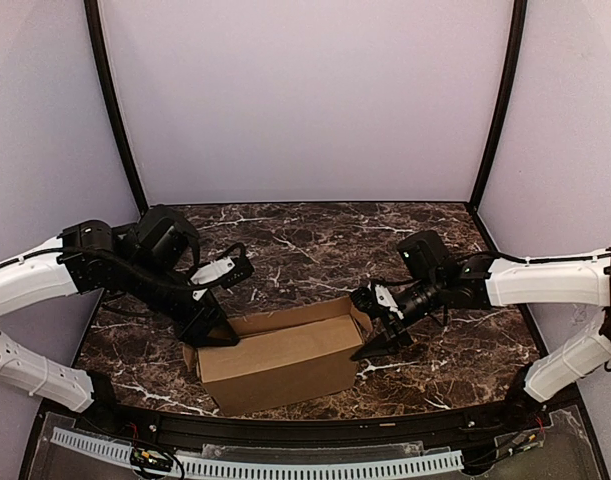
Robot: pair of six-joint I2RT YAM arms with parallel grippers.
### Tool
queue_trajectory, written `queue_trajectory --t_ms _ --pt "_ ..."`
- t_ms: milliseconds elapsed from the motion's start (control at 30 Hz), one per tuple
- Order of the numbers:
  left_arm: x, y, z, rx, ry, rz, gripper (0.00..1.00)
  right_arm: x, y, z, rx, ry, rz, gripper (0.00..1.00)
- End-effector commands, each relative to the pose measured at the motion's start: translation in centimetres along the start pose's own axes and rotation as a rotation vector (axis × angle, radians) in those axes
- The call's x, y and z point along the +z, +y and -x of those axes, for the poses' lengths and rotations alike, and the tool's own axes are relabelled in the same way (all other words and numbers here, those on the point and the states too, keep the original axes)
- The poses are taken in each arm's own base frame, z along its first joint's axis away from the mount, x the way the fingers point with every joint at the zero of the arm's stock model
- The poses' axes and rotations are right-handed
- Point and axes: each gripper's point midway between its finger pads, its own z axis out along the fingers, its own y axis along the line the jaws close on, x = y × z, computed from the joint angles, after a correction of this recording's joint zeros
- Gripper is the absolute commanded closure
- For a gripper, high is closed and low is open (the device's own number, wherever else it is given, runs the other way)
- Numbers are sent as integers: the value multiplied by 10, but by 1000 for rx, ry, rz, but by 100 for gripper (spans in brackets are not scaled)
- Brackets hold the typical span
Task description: Fold the paper box
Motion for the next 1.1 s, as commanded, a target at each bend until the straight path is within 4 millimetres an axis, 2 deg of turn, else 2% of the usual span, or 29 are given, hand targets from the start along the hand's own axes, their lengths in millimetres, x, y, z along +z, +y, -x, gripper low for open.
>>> queue_trajectory --t_ms 0,233,400,633,800,900,1067 --pt "-3 -1 -10 -18 42 3 54 0 2 -13 41 29 -4 93" --pt "1 -6 -16 -18 61 -1 65 -2 -1 -7 26 15 -33 89" --pt "7 -8 -20 -10 86 5 81 -5 -3 -3 16 -7 -64 85" --pt "13 -6 -25 -15 113 41 98 -10 -6 4 10 -45 -120 70" --pt "14 -3 -27 -24 118 58 99 -19 -8 19 -14 -96 -174 56" --pt "14 -3 -27 -30 116 62 99 -24 -13 21 6 -94 -224 41" --pt "14 -3 -24 -35 108 67 99 -31 -18 23 40 -109 -284 29"
